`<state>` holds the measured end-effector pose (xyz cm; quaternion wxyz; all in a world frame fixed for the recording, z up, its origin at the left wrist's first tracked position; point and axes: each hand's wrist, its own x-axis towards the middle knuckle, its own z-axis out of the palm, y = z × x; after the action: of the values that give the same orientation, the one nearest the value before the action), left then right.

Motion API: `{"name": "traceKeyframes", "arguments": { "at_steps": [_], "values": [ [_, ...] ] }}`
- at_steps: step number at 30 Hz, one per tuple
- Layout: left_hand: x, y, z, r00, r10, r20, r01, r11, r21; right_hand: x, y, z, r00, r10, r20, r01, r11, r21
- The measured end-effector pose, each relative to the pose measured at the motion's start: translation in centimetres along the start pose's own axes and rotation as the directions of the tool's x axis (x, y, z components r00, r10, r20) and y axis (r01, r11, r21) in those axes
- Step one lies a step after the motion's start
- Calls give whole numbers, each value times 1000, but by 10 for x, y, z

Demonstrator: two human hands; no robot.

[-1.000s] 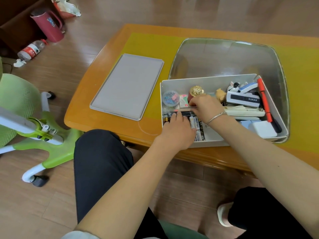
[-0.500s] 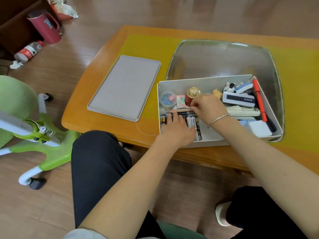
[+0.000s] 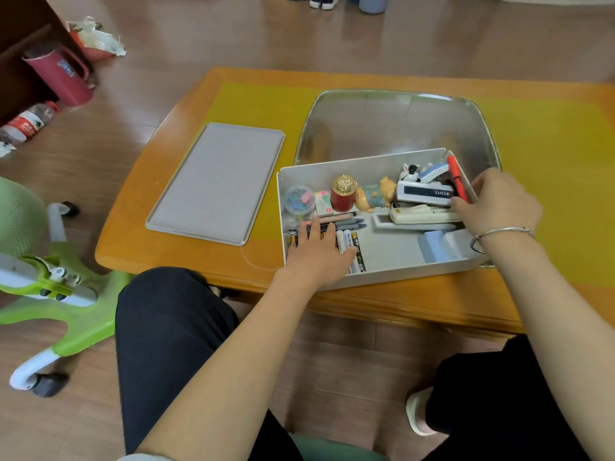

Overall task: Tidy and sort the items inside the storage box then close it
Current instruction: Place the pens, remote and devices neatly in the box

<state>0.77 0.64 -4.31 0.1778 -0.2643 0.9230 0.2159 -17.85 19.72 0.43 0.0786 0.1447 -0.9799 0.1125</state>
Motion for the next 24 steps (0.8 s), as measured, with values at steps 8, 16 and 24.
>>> {"name": "traceKeyframes", "arguments": {
  "at_steps": [8, 16, 24],
  "values": [
    [5, -2, 3, 1000, -7, -5, 7, 1000, 8, 6, 2, 3, 994, 74, 76, -75, 997, 15],
    [6, -3, 4, 1000, -13, 0, 13, 1000, 9, -7, -1, 1, 991, -55, -122, 96, 928, 360],
    [5, -3, 3, 1000, 4, 4, -4, 1000, -1, -25, -42, 12, 909, -405, -100, 408, 813, 415]
  ]
}}
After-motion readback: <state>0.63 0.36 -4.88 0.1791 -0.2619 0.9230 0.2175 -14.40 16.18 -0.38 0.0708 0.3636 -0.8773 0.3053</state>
